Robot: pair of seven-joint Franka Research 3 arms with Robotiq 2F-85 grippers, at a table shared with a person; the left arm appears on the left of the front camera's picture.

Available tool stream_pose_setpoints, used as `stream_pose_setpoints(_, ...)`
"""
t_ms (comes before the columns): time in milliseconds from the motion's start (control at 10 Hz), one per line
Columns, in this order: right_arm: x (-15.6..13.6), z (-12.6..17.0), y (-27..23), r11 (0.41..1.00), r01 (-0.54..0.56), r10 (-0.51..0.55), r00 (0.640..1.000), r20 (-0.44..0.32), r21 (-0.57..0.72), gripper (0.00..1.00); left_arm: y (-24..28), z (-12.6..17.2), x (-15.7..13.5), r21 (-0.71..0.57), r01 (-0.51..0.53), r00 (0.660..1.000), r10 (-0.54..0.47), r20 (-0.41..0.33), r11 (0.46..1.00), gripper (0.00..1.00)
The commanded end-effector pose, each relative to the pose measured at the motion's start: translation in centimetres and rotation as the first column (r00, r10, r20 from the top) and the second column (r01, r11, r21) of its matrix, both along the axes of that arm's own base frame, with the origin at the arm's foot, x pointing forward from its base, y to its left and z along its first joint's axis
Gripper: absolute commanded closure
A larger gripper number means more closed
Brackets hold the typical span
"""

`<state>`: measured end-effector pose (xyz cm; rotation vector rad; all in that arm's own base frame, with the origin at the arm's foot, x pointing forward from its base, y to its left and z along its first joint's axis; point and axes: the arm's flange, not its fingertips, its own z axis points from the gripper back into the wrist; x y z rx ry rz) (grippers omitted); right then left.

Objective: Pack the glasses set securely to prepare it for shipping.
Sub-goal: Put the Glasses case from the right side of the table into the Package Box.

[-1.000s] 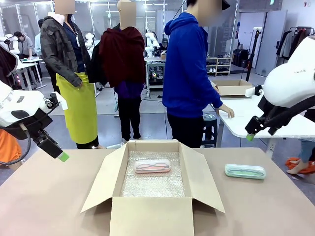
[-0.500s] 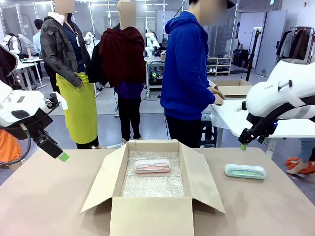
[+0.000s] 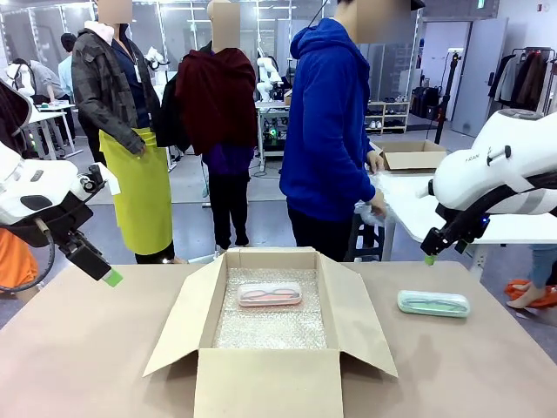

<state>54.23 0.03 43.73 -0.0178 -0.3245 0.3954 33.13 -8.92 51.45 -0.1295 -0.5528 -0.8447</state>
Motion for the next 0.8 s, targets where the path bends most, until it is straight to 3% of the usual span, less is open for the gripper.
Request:
stream_pose_setpoints(0,-0.1,-0.2,0.0,1.000,-0.002,0.002,1.000,-0.009,-0.002,0.00,0.2,0.1,0.0,0.006,0.003,1.000,-0.003,0.005,1.000,0.00)
stream_pose_setpoints(100,0.0,0.0,0.0,1.000,0.000,0.000,1.000,0.000,0.000,0.00,0.2,0.1,0.0,0.006,0.003,1.000,-0.003,0.005,1.000,0.00)
stream_pose_setpoints(200,0.0,0.4,0.4,0.962,-0.269,0.270,0.963,0.022,-0.045,0.00,0.2,0.1,0.0,0.006,0.003,1.000,-0.003,0.005,1.000,0.00)
stream_pose_setpoints(300,0.2,0.5,1.0,0.845,-0.526,0.523,0.850,-0.059,-0.093,0.00,0.2,0.1,0.0,0.006,0.003,1.000,-0.003,0.005,1.000,0.00)
stream_pose_setpoints(400,0.4,0.3,1.2,0.682,-0.720,0.712,0.693,-0.112,-0.127,0.00,0.2,0.1,0.0,0.006,0.003,1.000,-0.003,0.005,1.000,0.00)
stream_pose_setpoints(500,0.4,-0.1,1.4,0.456,-0.877,0.870,0.475,-0.131,-0.155,0.00,0.2,0.1,0.0,0.006,0.003,1.000,-0.003,0.005,1.000,0.00)
stream_pose_setpoints(600,1.1,-1.1,1.9,0.328,-0.927,0.908,0.363,-0.210,-0.181,0.00,0.2,0.1,0.0,0.006,0.003,1.000,-0.003,0.005,1.000,0.00)
stream_pose_setpoints(700,1.3,-1.4,2.1,0.258,-0.944,0.933,0.299,-0.202,-0.204,0.00,0.2,0.1,0.0,0.006,0.003,1.000,-0.003,0.005,1.000,0.00)
